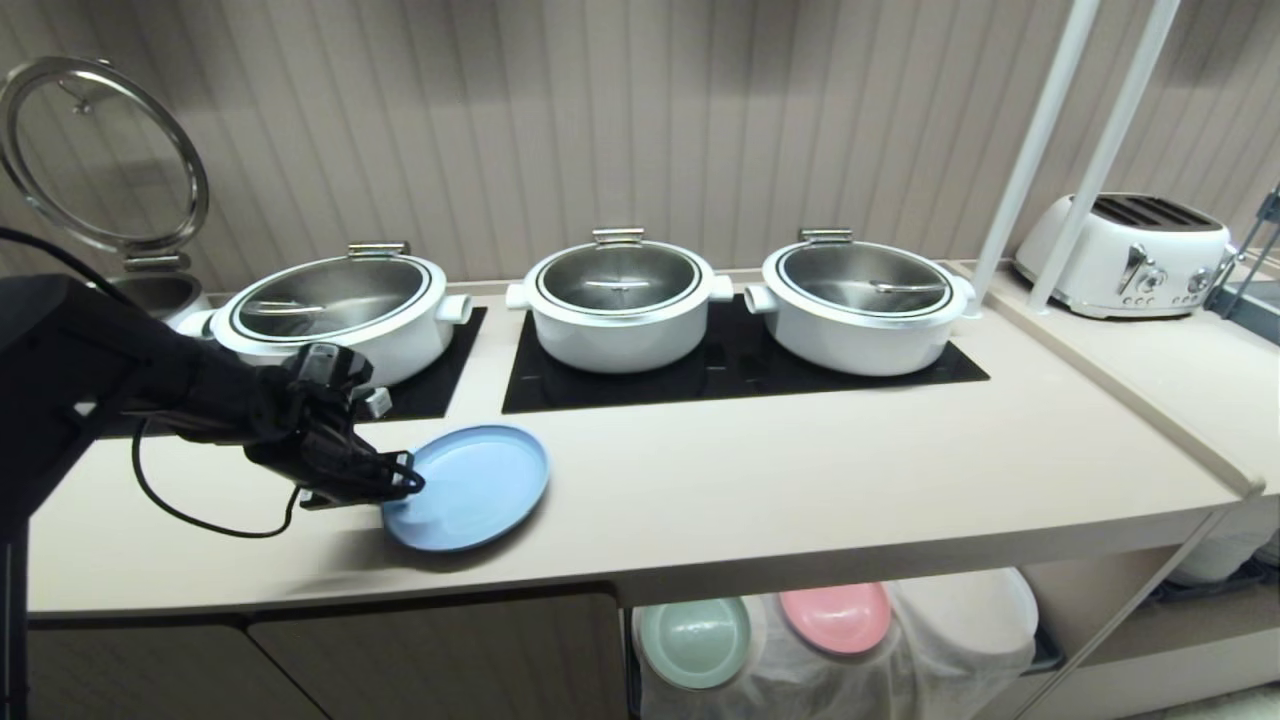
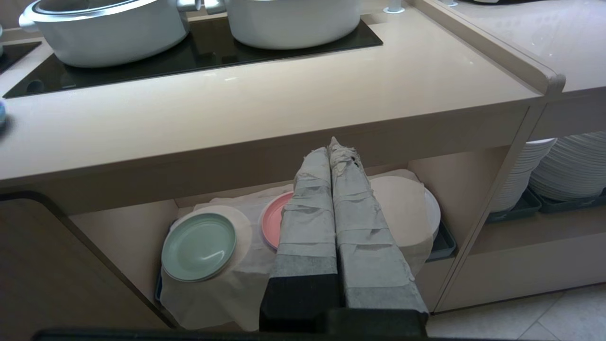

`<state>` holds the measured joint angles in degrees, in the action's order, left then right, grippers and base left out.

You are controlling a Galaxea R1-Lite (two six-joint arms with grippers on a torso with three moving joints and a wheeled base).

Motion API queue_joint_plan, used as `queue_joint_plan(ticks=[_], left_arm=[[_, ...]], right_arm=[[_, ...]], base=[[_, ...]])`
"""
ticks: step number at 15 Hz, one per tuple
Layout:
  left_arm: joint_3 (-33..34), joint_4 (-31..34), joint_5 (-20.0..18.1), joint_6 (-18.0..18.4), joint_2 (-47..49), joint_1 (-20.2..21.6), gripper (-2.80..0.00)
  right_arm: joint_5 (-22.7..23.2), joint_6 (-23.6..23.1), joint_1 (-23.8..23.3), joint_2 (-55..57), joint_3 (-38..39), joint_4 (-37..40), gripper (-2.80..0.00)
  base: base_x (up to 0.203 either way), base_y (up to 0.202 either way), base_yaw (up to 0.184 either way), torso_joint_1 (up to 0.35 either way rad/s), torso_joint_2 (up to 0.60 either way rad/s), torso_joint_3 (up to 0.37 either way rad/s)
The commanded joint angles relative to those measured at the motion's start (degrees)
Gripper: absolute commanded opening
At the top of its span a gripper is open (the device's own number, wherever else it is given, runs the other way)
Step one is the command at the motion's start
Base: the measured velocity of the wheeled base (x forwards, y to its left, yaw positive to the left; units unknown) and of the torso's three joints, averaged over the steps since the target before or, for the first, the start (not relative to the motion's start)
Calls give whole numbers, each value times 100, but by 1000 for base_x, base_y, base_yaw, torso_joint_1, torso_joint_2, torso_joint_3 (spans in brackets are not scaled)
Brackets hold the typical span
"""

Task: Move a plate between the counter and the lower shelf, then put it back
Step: Pick up the plate

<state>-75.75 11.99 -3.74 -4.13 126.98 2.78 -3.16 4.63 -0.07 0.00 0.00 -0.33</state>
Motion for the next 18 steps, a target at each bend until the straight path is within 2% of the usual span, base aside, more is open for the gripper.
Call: queue_joint_plan(ticks=[1, 11, 18], left_arm=[[25, 40, 14, 0, 11, 12, -280], [68, 48, 14, -102, -137, 22, -280], [782, 31, 6, -254, -725, 29, -280]], right_arm=[[-1, 3, -1, 0, 0, -2, -280], [-1, 3, -1, 0, 0, -2, -280], [-1, 3, -1, 0, 0, -2, -280]], base=[[0, 0, 0, 0, 0, 0], [0, 0, 0, 0, 0, 0], [0, 0, 0, 0, 0, 0]])
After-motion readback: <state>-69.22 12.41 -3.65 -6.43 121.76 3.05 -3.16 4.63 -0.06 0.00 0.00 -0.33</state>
